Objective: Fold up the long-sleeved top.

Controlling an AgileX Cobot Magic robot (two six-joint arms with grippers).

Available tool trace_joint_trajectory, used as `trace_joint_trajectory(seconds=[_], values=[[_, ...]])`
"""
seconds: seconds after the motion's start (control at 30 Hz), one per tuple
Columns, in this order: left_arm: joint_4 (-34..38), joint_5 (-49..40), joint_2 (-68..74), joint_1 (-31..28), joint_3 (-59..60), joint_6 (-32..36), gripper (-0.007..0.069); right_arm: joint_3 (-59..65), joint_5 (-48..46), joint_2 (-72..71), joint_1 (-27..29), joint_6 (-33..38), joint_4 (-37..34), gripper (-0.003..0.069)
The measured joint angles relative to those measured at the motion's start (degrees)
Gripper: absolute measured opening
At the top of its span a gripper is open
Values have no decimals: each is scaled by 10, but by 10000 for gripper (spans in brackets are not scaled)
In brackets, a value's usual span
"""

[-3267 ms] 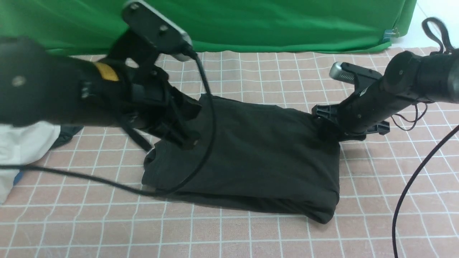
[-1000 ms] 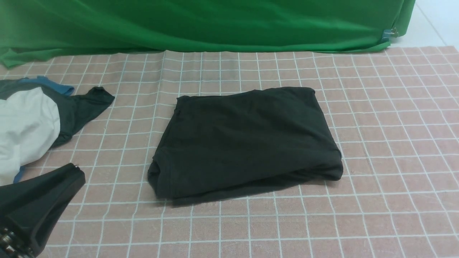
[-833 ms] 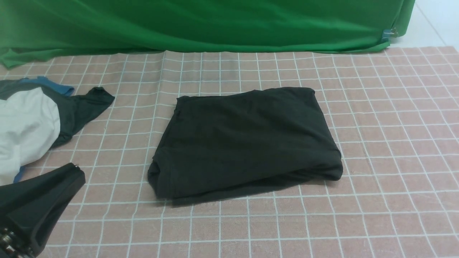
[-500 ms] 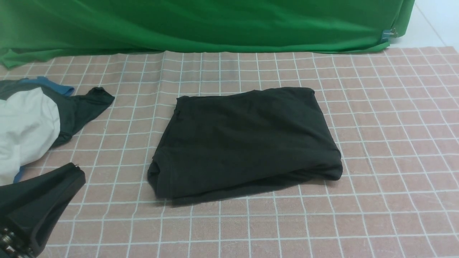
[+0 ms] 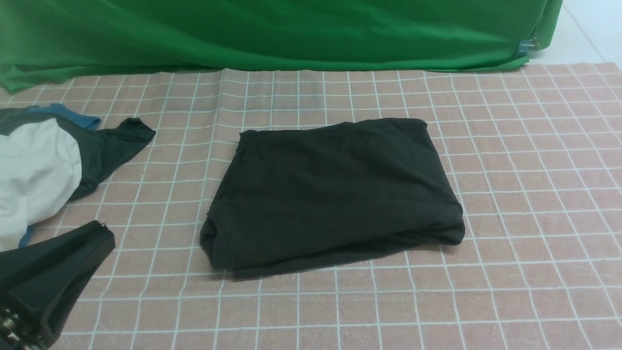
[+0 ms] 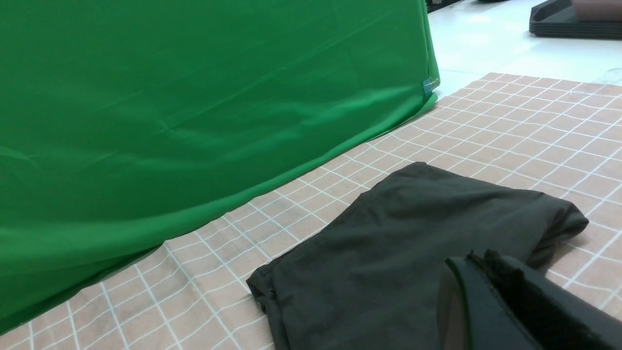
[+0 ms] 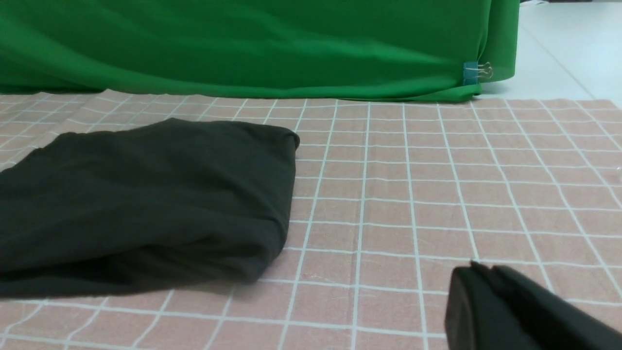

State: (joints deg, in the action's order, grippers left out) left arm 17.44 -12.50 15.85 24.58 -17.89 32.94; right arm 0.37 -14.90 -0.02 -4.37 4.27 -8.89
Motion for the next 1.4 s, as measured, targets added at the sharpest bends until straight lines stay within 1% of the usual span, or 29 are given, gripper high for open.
trace_joint_trajectory(seconds=[0.5, 0.67, 0.73, 0.83, 0.87, 0.93, 1.07, 1.17, 1.3, 1.4], values=[[0, 1, 0, 0, 1, 0, 18, 0, 0, 0, 0, 0, -1, 95], [0, 20, 0, -2, 30, 0, 18, 0, 1, 0, 0, 0, -1, 107], [0, 40, -5, -15, 48, -1, 18, 0, 1, 0, 0, 0, -1, 113], [0, 88, -25, -69, 81, -33, 18, 0, 1, 0, 0, 0, -1, 121], [0, 91, -27, -74, 83, -33, 18, 0, 1, 0, 0, 0, -1, 121], [0, 121, -55, -131, 112, -72, 18, 0, 1, 0, 0, 0, -1, 127], [0, 120, -117, -209, 168, -109, 18, 0, 1, 0, 0, 0, -1, 132], [-7, 70, -152, -229, 181, -118, 18, 0, 2, 0, 0, 0, -1, 136], [-25, -4, -158, -231, 183, -135, 18, 0, 2, -1, 0, 0, -1, 146], [-28, -20, -159, -231, 183, -143, 18, 0, 3, -1, 0, 0, -1, 153]])
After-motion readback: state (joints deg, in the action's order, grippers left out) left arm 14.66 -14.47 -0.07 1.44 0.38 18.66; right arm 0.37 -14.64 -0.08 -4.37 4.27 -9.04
